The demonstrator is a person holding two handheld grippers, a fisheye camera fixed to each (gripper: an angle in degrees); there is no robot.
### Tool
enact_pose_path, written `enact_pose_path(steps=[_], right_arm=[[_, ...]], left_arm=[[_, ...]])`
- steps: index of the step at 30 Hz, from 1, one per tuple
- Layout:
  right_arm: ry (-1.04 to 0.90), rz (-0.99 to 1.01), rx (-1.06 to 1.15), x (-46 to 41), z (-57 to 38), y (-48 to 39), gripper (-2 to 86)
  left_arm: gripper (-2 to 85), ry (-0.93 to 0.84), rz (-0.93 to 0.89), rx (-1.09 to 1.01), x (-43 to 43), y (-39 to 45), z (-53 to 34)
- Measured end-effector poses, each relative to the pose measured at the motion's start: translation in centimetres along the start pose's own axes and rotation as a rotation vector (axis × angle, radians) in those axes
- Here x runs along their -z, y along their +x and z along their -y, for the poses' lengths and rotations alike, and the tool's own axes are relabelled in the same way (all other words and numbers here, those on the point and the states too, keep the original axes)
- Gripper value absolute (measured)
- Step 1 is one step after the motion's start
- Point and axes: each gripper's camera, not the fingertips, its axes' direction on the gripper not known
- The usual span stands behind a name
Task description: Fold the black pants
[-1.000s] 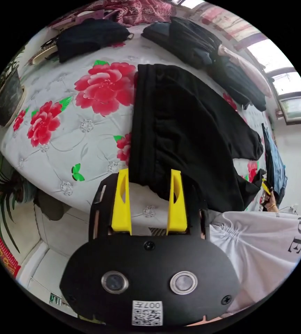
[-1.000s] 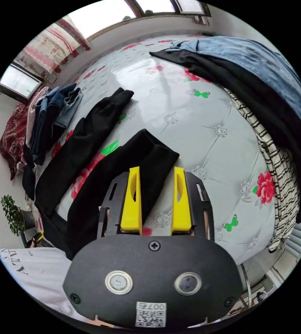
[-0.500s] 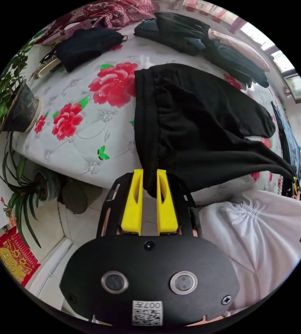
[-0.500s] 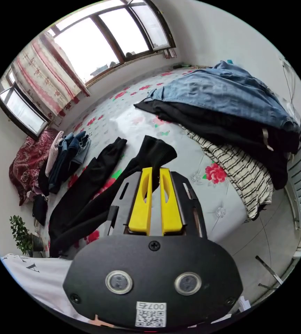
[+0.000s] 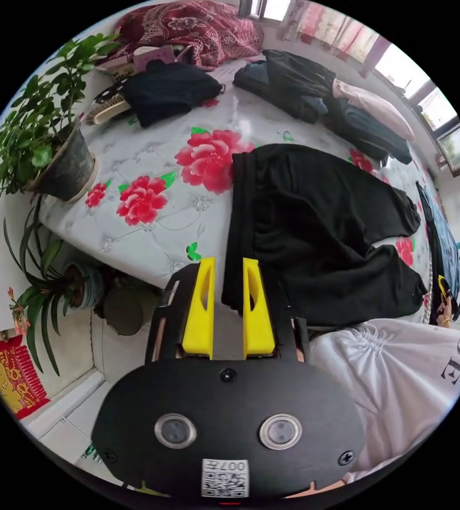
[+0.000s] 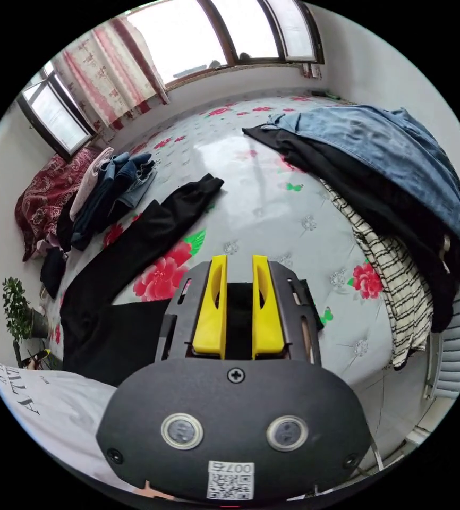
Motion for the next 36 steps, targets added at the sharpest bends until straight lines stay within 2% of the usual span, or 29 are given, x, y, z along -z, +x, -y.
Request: enact_pose_path(steps=[7, 12, 16, 18, 19, 20, 21, 23, 28, 31, 33, 36], right_arm=[[-0.100, 0.039, 0.167, -8.4, 10.5, -6.4, 3.0], [-0.181, -0.062, 0.306, -15.4, 18.2, -10.7, 2.8], [-0.194, -0.085, 0.406, -19.7, 21.3, -13.1, 2.5], [-0.283, -0.093, 0.441, -23.3, 21.8, -14.0, 2.0], [-0.322, -0.127, 0.448, -24.4, 21.7, -14.0, 1.6], [-0.250, -0.160, 0.513, -23.9, 21.2, -14.4, 0.7], [-0.230, -0.364, 0.499, -24.6, 21.0, -14.0, 0.3], [-0.198, -0.484, 0.484, -24.8, 20.5, -12.1, 0.0], [-0.177, -0.428, 0.313, -24.6, 23.5, -8.8, -0.2], [-0.185, -0.302, 0.210, -24.0, 25.5, -9.1, -0.1], [-0.068, -0.272, 0.200, -20.8, 24.9, -10.5, 0.2], [0.013, -0.150, 0.239, -16.2, 21.7, -11.3, 1.2]], left_arm=[[8.1, -0.004, -0.007, -0.177, -3.5, 7.3, 10.1], [5.5, -0.033, 0.071, -0.259, -8.6, 12.3, 17.6], [4.1, -0.115, 0.108, -0.261, -13.2, 13.9, 20.7], [2.2, -0.111, 0.123, -0.315, -14.2, 14.6, 21.0], [1.5, -0.109, 0.125, -0.318, -14.3, 14.6, 21.1], [0.0, -0.104, 0.152, -0.295, -14.4, 14.4, 21.1], [-0.4, -0.107, 0.221, -0.268, -14.8, 14.2, 20.9], [-0.7, -0.067, 0.232, -0.251, -15.1, 14.1, 20.5], [-0.9, -0.003, 0.254, -0.182, -16.3, 14.5, 22.5], [-0.9, 0.019, 0.085, -0.140, -16.5, 13.6, 24.1], [-0.6, 0.009, 0.020, -0.090, -16.0, 12.5, 23.8], [0.5, 0.109, 0.013, -0.067, -13.6, 11.2, 20.1]])
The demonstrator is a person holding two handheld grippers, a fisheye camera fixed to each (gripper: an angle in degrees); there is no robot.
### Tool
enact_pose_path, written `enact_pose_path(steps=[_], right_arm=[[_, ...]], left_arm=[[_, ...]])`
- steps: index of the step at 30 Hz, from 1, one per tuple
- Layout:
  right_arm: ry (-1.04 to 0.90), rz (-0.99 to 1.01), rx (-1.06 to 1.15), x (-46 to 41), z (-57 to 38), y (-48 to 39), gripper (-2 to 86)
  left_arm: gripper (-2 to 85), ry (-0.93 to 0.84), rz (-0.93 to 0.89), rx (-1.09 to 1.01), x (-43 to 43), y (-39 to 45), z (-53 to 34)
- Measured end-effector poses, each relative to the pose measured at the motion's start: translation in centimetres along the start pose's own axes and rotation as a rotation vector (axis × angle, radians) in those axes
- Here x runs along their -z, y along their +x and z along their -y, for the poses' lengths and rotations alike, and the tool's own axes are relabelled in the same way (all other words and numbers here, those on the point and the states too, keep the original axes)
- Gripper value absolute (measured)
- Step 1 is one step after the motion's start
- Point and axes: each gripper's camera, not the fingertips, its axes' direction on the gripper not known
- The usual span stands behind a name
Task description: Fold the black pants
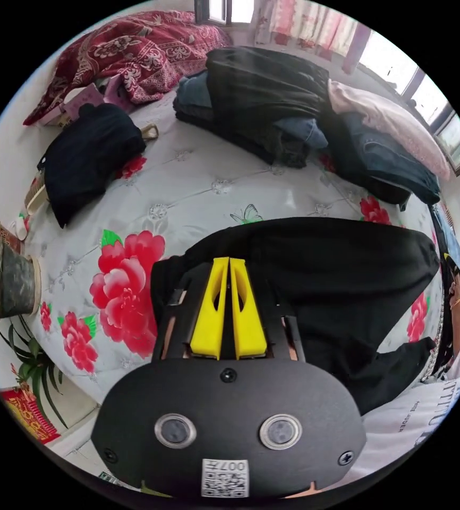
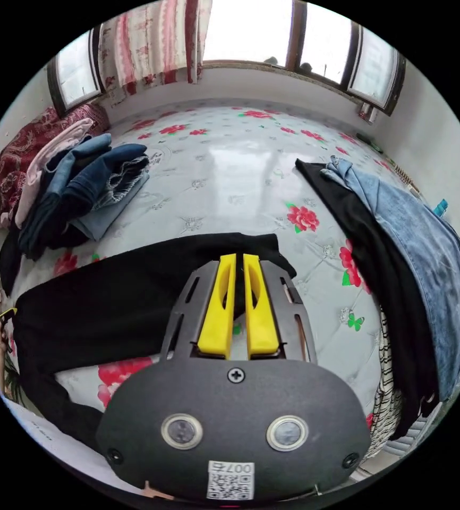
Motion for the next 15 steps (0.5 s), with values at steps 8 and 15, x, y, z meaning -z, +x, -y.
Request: enact_pose_path(steps=[8, 15], right_arm=[[-0.144, 0.273, 0.108, 6.5, -14.8, -1.4, 3.8], [-0.243, 0.324, 0.319, 6.8, -19.3, -8.7, 4.8]], left_arm=[[5.4, 0.019, -0.002, 0.118, 5.1, -4.9, -16.9], [9.5, -0.045, -0.066, 0.188, 3.0, -8.4, -24.5]])
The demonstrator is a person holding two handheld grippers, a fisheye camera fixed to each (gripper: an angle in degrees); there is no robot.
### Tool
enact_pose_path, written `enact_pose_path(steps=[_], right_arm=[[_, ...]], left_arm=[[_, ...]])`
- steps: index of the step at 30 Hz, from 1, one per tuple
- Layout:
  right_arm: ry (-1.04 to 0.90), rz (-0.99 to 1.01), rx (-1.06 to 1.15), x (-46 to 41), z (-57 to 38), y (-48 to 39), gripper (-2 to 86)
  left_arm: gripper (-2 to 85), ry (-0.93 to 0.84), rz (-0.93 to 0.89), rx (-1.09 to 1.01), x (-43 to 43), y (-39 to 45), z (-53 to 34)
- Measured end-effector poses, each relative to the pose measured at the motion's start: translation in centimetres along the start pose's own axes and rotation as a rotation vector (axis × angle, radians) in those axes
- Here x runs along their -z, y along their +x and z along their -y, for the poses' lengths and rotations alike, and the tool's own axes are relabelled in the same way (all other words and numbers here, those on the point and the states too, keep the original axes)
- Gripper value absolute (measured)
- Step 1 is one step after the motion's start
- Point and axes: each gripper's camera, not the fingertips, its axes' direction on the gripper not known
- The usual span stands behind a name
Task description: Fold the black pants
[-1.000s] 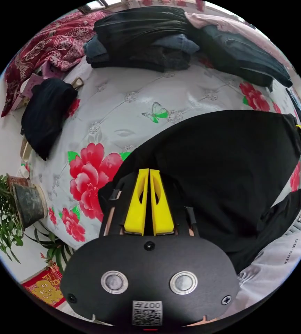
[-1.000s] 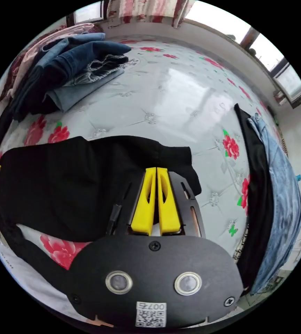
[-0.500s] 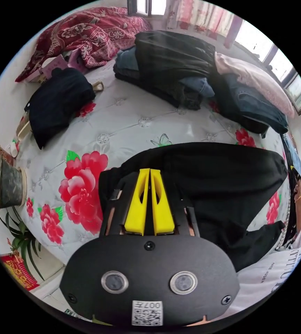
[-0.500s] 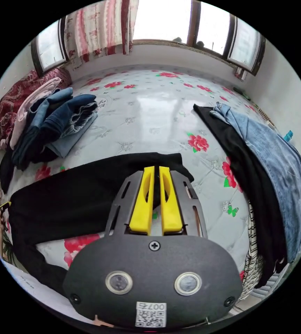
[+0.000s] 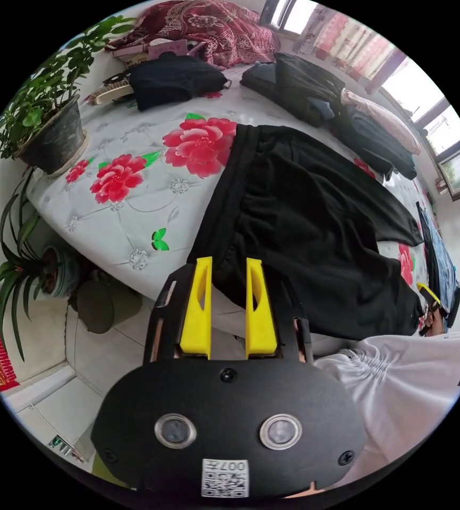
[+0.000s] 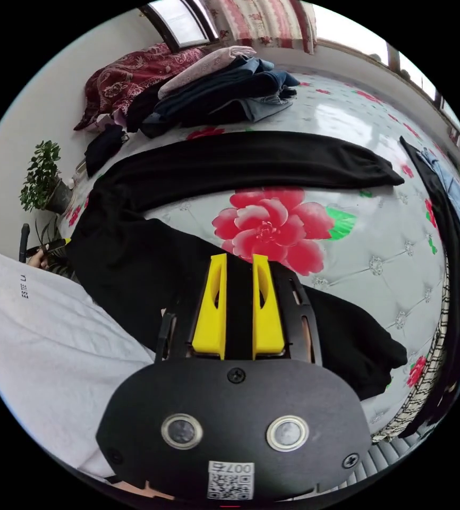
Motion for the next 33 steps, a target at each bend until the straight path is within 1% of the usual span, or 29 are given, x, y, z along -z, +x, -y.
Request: enact_pose_path(steps=[1, 4, 6, 7, 8, 9, 10, 12, 13, 14, 15, 18, 19, 20, 21, 22, 23, 24, 27, 30, 32, 33], right_arm=[[-0.012, 0.003, -0.009, -0.2, 0.1, -0.1, 4.9], [-0.032, 0.014, -0.149, 0.6, -1.1, 1.1, 5.2], [0.010, 0.008, -0.308, 2.9, -4.5, 3.6, 5.3], [0.024, 0.003, -0.355, 3.6, -5.6, 4.4, 5.3], [0.053, -0.009, -0.460, 4.9, -8.1, 6.1, 5.4], [0.085, -0.018, -0.580, 6.1, -10.9, 7.9, 5.4], [0.103, -0.019, -0.647, 6.7, -12.4, 8.9, 5.5], [0.170, 0.023, -0.880, 7.8, -17.7, 12.5, 5.6], [0.185, 0.042, -0.926, 7.9, -18.8, 13.3, 5.7], [0.215, 0.093, -0.999, 7.7, -20.6, 14.8, 5.9], [0.238, 0.158, -1.049, 7.1, -21.8, 16.1, 6.2], [0.212, 0.297, -1.077, 5.1, -22.5, 18.6, 6.5], [0.200, 0.294, -1.091, 4.9, -22.5, 18.9, 6.4], [0.189, 0.245, -1.092, 5.1, -22.5, 19.4, 6.3], [0.221, 0.263, -1.051, 4.9, -22.2, 19.8, 6.2], [0.216, 0.285, -1.060, 4.8, -22.1, 20.1, 5.9], [0.227, 0.297, -1.071, 5.0, -22.1, 20.6, 5.3], [0.255, 0.341, -1.032, 4.9, -21.7, 21.1, 4.8], [0.225, 0.400, -1.019, 3.9, -21.0, 22.3, 3.6], [0.235, 0.444, -1.009, 3.6, -20.8, 23.1, 2.1], [0.246, 0.456, -0.986, 3.7, -20.7, 23.2, 1.3], [0.248, 0.471, -0.973, 3.8, -20.7, 23.3, 0.9]], left_arm=[[9.6, 0.002, -0.002, 0.001, 0.0, -0.2, 0.0], [8.9, 0.015, -0.015, 0.029, 0.7, -1.8, 0.0], [7.9, 0.077, -0.035, 0.106, 2.1, -4.4, -0.8], [7.8, 0.085, -0.052, 0.124, 2.3, -5.2, -1.0], [8.0, 0.080, -0.102, 0.159, 2.3, -6.6, -1.4], [8.3, 0.054, -0.161, 0.185, 1.7, -7.6, -1.6], [8.5, 0.037, -0.188, 0.191, 1.3, -7.9, -1.6], [8.7, -0.055, -0.239, 0.208, -1.0, -8.3, -1.7], [9.0, -0.088, -0.246, 0.221, -1.8, -8.3, -1.7], [9.4, -0.156, -0.271, 0.256, -3.3, -8.3, -1.6], [9.2, -0.175, -0.327, 0.278, -4.4, -8.2, -1.4], [8.1, -0.157, -0.371, 0.336, -6.1, -8.0, -1.0], [7.9, -0.158, -0.373, 0.357, -6.5, -8.2, -0.8], [7.5, -0.171, -0.359, 0.398, -6.9, -8.9, -0.6], [7.2, -0.191, -0.389, 0.431, -7.3, -9.7, -0.4], [7.0, -0.199, -0.409, 0.450, -7.5, -10.2, -0.4], [6.6, -0.205, -0.451, 0.487, -7.9, -11.1, -0.5], [6.0, -0.179, -0.516, 0.506, -8.3, -11.8, -0.7], [6.4, -0.122, -0.668, 0.580, -9.8, -13.0, -1.2], [7.4, -0.090, -0.636, 0.555, -10.3, -12.8, -0.9], [6.4, -0.075, -0.634, 0.523, -10.3, -12.7, -0.6], [5.1, -0.057, -0.660, 0.506, -10.4, -12.8, -0.5]])
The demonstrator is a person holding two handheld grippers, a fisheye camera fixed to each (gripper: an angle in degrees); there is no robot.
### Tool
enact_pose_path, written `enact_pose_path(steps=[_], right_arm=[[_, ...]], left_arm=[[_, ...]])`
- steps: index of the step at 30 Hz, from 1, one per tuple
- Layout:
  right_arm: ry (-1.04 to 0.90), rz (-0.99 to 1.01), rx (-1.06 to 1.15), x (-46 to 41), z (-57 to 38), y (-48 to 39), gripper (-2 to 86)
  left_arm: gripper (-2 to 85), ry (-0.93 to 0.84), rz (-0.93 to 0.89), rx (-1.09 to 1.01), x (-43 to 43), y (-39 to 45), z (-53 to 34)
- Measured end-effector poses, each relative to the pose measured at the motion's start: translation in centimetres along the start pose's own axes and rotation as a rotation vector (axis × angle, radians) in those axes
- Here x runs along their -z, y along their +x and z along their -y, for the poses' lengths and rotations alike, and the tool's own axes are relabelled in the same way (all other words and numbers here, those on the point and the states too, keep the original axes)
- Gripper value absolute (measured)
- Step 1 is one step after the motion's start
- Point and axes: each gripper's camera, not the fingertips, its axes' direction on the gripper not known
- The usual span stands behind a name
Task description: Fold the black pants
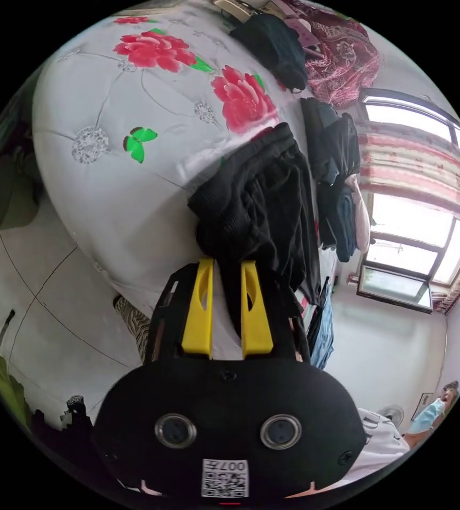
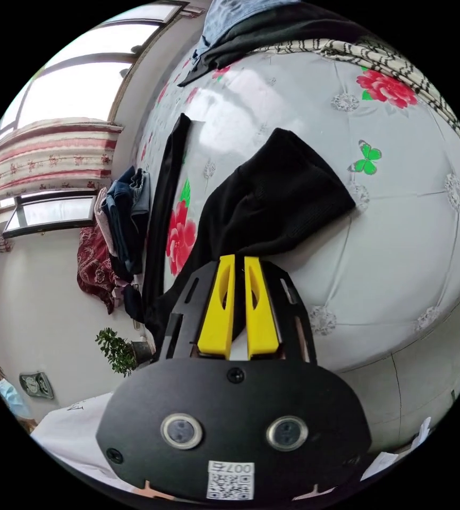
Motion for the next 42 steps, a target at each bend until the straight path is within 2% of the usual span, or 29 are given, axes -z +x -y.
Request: enact_pose_path(steps=[3, 7, 10, 12, 15, 17, 21, 22, 24, 27, 32, 38, 42], right_arm=[[0.026, 0.091, 0.017, 1.3, 0.1, -0.1, 0.6], [0.056, 0.177, 0.072, 3.1, 0.2, -0.7, 1.0], [0.021, 0.070, 0.123, 3.4, 0.1, -0.9, 2.6], [0.014, -0.072, 0.127, 2.7, -0.3, -0.5, 4.4], [-0.028, -0.100, 0.104, 1.2, -0.5, 0.5, 5.0], [-0.042, -0.075, 0.072, 0.5, -0.3, 1.0, 3.6], [-0.016, 0.048, 0.064, 1.2, 0.7, 0.1, 0.8], [0.000, 0.086, 0.067, 1.6, 0.9, -0.2, 0.6], [0.107, 0.289, 0.069, 4.7, 1.3, -1.7, 0.2], [0.229, 0.446, 0.182, 9.4, 1.2, -5.1, 0.0], [0.307, 0.456, 0.336, 13.8, -1.0, -7.8, -0.2], [0.277, 0.420, 0.204, 12.1, -2.9, -4.5, -0.2], [0.224, 0.351, 0.133, 9.6, -1.2, -5.3, -0.1]], left_arm=[[2.0, 0.053, -0.089, -0.053, 0.5, -0.1, -0.3], [3.1, 0.107, -0.177, -0.056, 1.5, -1.6, -1.9], [8.2, 0.109, -0.160, -0.025, 2.5, -4.2, -4.1], [13.1, 0.141, -0.155, 0.007, 3.5, -6.4, -5.5], [14.6, 0.162, -0.198, 0.024, 3.3, -7.2, -5.6], [13.8, 0.141, -0.193, 0.014, 2.3, -6.6, -4.7], [1.6, 0.076, -0.217, 0.045, -0.1, -5.2, -2.2], [1.1, 0.079, -0.245, 0.029, 0.0, -4.8, -2.0], [-0.1, 0.121, -0.356, -0.110, 1.7, -1.8, -2.0], [-0.4, 0.178, -0.473, -0.313, 5.7, 2.2, -3.3], [-0.5, 0.259, -0.514, -0.390, 10.7, 2.5, -5.8], [-0.5, 0.221, -0.482, -0.249, 10.0, -0.1, -7.2], [-0.4, 0.227, -0.423, -0.228, 8.4, 2.4, -5.9]])
